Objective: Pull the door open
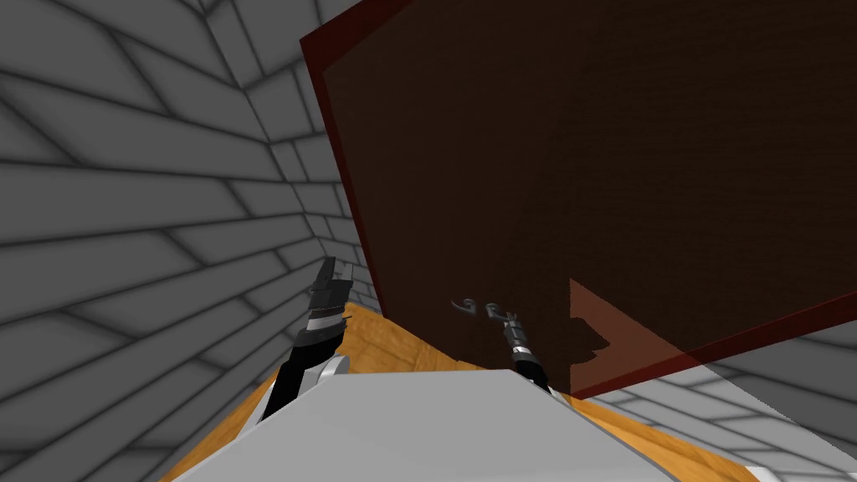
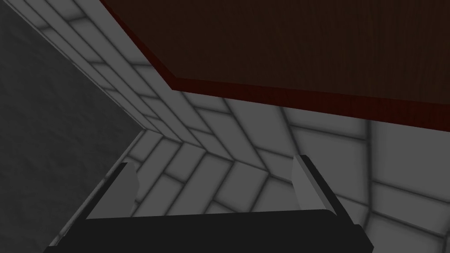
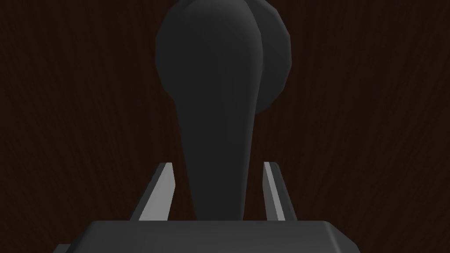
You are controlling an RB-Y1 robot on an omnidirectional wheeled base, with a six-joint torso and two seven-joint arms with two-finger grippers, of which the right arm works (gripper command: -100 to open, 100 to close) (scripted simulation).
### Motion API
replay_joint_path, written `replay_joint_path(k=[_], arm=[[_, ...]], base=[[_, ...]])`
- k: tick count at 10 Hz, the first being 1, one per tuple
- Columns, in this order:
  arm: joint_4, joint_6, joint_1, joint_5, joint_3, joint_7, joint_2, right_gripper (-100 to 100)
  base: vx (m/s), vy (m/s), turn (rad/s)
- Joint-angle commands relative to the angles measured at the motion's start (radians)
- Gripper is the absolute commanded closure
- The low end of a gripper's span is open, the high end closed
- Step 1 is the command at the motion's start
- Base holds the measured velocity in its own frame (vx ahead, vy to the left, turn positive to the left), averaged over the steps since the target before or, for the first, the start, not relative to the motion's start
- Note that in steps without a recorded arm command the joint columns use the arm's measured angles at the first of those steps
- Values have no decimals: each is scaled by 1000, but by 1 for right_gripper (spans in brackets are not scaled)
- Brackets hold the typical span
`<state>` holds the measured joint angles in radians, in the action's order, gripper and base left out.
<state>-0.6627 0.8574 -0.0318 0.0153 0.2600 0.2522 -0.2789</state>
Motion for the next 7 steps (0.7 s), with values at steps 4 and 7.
replay_joint_path(k=[4,7], arm=[[1,0,-2,0,1,0,-1,100],[4,7,-24,10,-12,12,-24,100]], base=[[-23,-4,4],[-107,-10,36]])
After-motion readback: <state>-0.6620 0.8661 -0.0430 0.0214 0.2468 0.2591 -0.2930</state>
